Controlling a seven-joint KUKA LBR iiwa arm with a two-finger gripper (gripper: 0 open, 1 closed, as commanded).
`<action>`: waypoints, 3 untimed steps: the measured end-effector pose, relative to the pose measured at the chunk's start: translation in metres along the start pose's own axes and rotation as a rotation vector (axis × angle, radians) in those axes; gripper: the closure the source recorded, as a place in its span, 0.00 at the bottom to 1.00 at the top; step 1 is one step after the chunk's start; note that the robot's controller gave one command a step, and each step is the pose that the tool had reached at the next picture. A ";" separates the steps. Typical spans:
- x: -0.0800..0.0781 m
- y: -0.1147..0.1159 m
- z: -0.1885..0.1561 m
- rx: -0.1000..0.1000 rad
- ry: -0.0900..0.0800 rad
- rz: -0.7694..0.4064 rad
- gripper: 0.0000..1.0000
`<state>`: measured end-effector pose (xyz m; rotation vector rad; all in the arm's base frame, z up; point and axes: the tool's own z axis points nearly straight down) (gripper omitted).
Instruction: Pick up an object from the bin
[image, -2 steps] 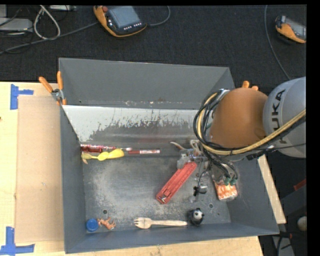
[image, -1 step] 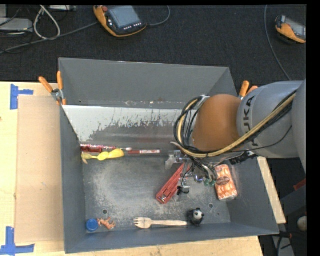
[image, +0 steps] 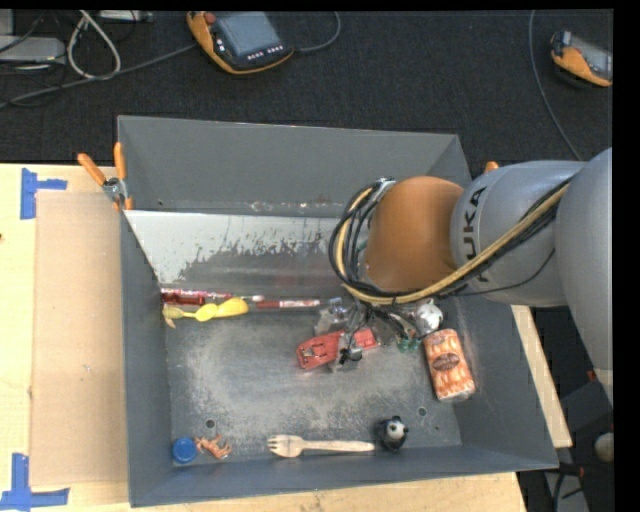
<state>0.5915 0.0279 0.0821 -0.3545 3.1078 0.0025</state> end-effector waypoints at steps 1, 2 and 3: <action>0.000 0.000 0.000 0.000 0.000 0.001 1.00; -0.006 -0.009 0.005 -0.002 -0.001 -0.251 1.00; -0.002 -0.031 -0.053 -0.007 0.008 -0.392 1.00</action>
Offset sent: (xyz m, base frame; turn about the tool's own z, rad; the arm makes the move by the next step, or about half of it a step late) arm 0.0178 -0.0235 -0.0121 -0.5360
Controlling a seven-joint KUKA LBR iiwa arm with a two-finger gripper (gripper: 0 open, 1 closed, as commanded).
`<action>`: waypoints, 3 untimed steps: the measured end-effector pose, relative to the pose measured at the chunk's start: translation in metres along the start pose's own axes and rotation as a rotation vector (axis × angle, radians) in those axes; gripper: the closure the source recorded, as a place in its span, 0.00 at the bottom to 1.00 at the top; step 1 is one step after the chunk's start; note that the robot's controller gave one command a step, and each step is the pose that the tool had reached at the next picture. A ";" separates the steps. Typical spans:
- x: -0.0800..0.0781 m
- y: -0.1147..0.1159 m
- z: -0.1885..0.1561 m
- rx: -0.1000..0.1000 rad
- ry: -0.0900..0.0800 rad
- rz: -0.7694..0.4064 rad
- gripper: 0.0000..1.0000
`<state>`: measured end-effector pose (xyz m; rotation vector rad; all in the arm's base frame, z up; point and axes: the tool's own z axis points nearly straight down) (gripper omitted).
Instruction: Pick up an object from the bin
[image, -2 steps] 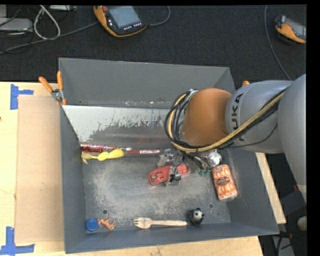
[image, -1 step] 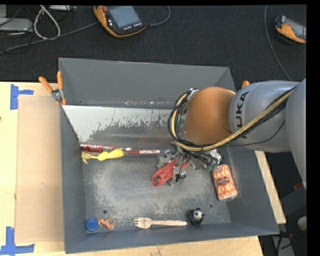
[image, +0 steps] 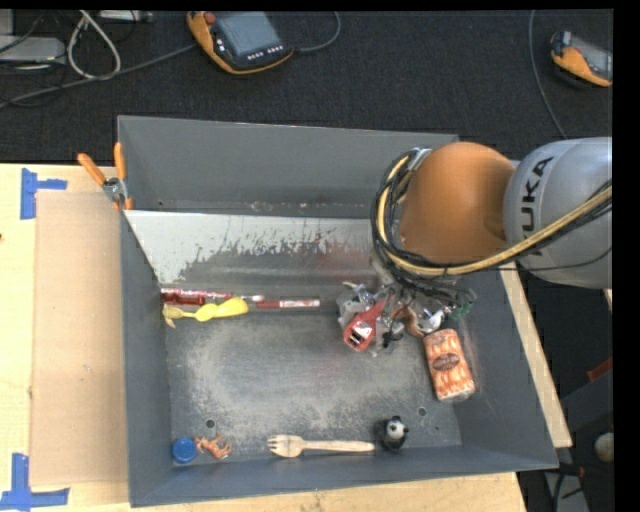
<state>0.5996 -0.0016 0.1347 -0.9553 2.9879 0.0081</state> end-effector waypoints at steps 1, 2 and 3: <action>0.025 -0.035 0.011 -0.008 -0.001 -0.121 1.00; 0.030 -0.050 0.068 -0.010 -0.001 -0.160 1.00; 0.032 -0.055 -0.019 -0.016 0.006 -0.174 1.00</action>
Offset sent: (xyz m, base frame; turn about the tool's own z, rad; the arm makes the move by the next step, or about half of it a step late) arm 0.0083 -0.0632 -0.0619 -0.1602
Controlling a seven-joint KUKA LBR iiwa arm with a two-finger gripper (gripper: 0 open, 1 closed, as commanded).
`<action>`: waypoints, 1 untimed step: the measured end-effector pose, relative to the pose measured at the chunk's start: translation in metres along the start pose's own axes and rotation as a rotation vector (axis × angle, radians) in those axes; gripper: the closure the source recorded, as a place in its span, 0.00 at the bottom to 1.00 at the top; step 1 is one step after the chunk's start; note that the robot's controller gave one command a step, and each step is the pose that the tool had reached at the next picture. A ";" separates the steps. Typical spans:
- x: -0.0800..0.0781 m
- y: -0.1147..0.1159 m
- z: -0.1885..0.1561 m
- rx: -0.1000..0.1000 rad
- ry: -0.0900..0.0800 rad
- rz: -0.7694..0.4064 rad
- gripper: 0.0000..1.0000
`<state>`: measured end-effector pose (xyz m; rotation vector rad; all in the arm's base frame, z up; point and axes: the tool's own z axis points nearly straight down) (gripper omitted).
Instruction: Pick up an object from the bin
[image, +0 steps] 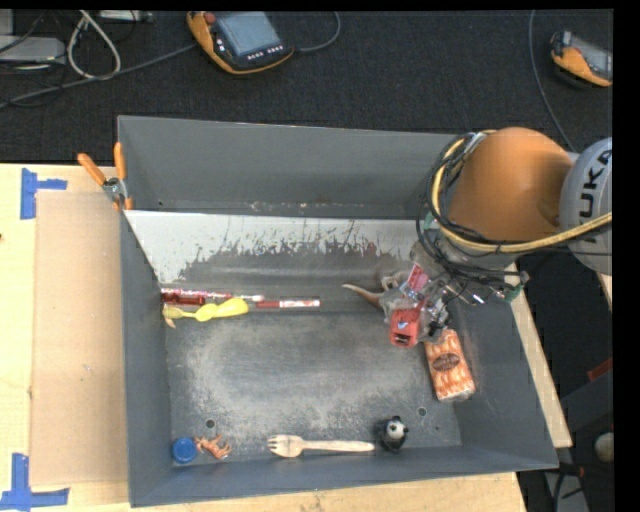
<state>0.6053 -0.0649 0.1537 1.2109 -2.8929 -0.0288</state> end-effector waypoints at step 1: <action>-0.001 0.009 -0.076 -0.002 0.001 -0.010 1.00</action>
Offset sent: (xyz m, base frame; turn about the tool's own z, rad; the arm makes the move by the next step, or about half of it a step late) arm 0.0013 -0.0062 0.2257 -0.0489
